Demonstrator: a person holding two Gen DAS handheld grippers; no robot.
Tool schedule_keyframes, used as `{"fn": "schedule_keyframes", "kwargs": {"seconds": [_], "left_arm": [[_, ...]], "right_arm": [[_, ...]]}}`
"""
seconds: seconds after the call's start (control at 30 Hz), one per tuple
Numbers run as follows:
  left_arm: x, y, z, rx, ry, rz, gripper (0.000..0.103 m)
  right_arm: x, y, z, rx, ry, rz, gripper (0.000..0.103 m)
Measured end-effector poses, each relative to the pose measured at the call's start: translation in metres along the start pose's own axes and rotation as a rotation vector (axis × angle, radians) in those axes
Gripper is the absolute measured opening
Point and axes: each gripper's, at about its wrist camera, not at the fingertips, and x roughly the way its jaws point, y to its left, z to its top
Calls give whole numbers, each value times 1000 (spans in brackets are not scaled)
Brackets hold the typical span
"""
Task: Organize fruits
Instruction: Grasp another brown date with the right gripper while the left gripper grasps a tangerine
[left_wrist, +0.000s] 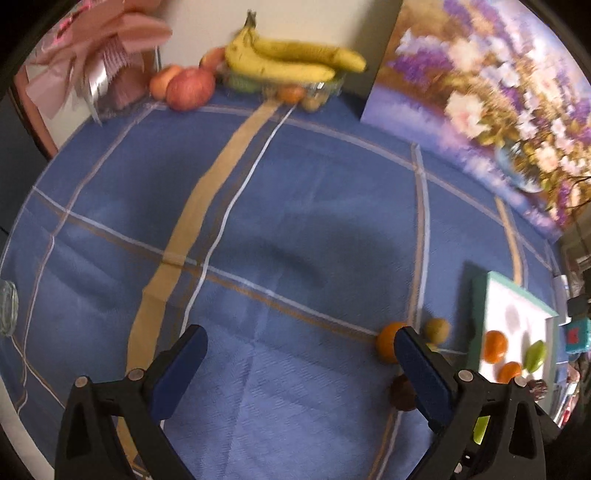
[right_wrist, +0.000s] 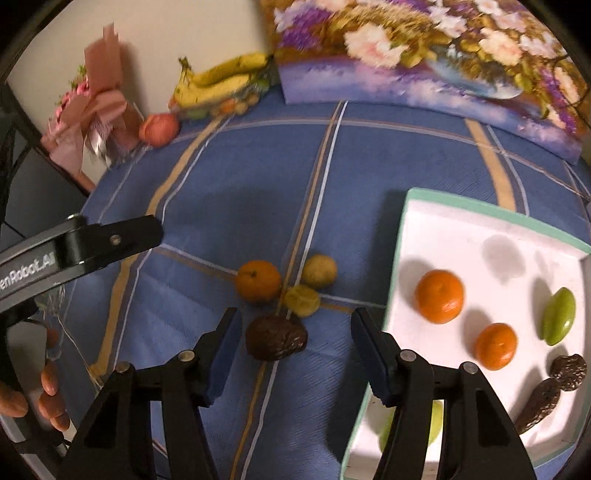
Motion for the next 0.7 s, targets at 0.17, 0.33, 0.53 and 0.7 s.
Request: {"fn": "schedule_keyframes", "kwargs": {"seconds": [0.17, 0.33, 0.53, 0.7], "left_arm": [[10, 6, -1, -32, 26, 8, 102], [10, 7, -2, -37, 24, -2, 102], [10, 4, 0, -33, 22, -15, 101], [9, -1, 1, -30, 27, -42, 95]], "right_arm": [[19, 7, -3, -4, 48, 3, 63], [29, 13, -4, -15, 73, -1, 63], [34, 14, -4, -11, 86, 0, 48], [27, 12, -4, -7, 65, 1, 48]]}}
